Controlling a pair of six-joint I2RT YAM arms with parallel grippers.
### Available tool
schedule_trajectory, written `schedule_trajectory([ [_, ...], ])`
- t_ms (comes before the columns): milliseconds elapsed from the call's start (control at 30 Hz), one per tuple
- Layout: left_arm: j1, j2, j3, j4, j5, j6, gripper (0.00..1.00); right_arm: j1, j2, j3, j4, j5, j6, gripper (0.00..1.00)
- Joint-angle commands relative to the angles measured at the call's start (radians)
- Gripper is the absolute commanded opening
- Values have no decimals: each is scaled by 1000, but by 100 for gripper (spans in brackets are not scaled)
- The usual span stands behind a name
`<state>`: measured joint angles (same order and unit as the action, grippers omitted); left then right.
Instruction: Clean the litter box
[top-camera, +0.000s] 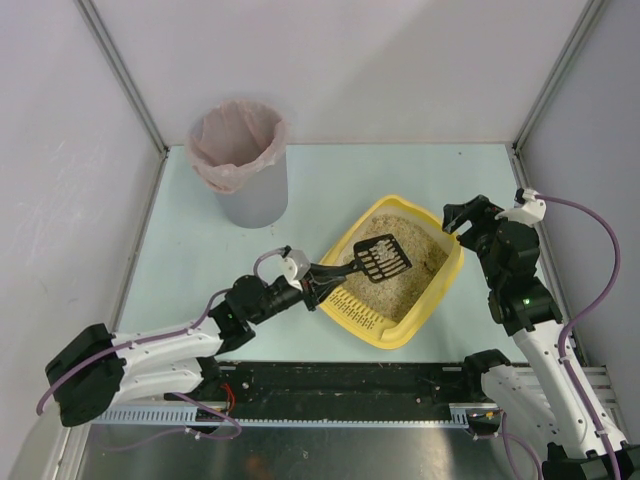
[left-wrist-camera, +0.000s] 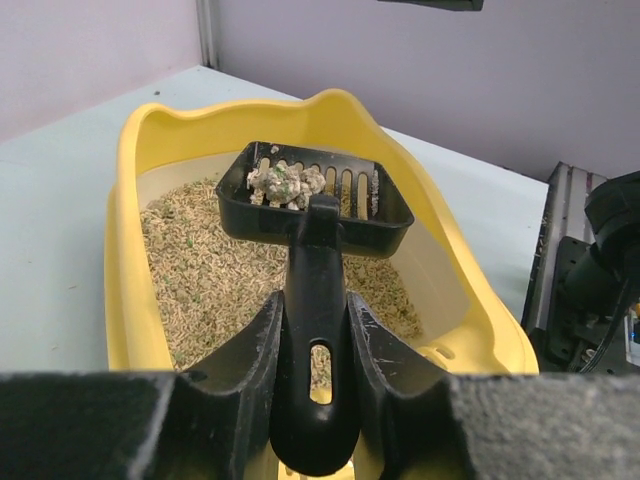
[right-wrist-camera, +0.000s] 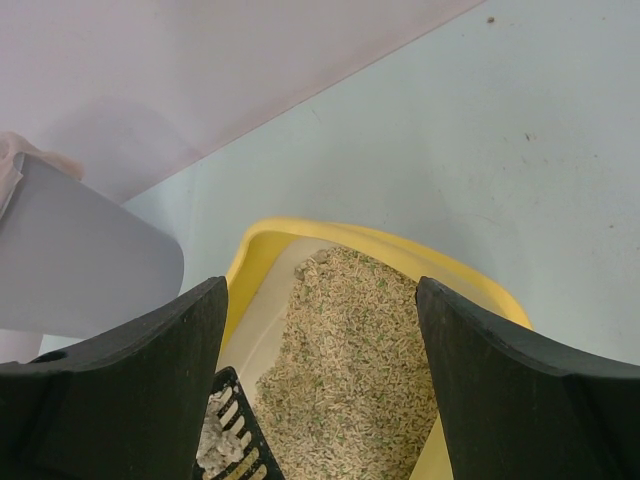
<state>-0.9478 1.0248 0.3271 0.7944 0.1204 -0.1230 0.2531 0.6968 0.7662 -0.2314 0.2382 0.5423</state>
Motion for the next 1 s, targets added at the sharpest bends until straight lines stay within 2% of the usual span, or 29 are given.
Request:
schedule_trajectory([
  [0,-14,-29,12,-4,-97,42,0,0,-2,1,41,10,-4,81],
  [33,4,-44,-8,32,-75,20,0,0,-3,1,40,4,-2,81],
  [100,-3,-11,21,71,74,13,0,2,-5,1,43,9,-7,81],
  [167,-9,1,56,-38,43,39,0,0,-5,2,41,12,-4,81],
  [200,-6,-17,31,-37,-66,49,0,0,-6,2,41,9,-4,81],
  [267,23,-48,-15,73,0,5,0,0,-8,1,38,6,-7,81],
  [333,12,-28,18,53,63,6,0,0,-10,1,37,15,-10,81],
  [367,12,-29,29,-5,27,17,0,2,-10,2,38,18,-8,81],
  [433,26,-64,-9,5,-36,10,0,0,-6,2,40,12,-7,81],
  [467,27,-58,-22,69,16,-1,0,0,-5,1,41,9,-5,81],
  [533,17,-14,24,48,83,-1,0,0,-2,1,43,7,-7,81],
  [567,17,-17,33,2,40,11,0,0,1,1,44,6,-5,81],
  [633,26,-47,-5,17,-40,7,0,0,0,2,43,4,-4,81],
  [667,26,-42,-13,64,38,2,0,0,-3,1,41,4,-5,81],
  [733,9,-3,27,46,90,-4,0,0,-8,2,41,13,-8,81],
  [833,14,-28,1,14,-16,14,0,0,-10,2,38,15,-8,81],
  [967,18,-77,13,-16,-4,36,0,0,-8,1,37,19,-13,81],
])
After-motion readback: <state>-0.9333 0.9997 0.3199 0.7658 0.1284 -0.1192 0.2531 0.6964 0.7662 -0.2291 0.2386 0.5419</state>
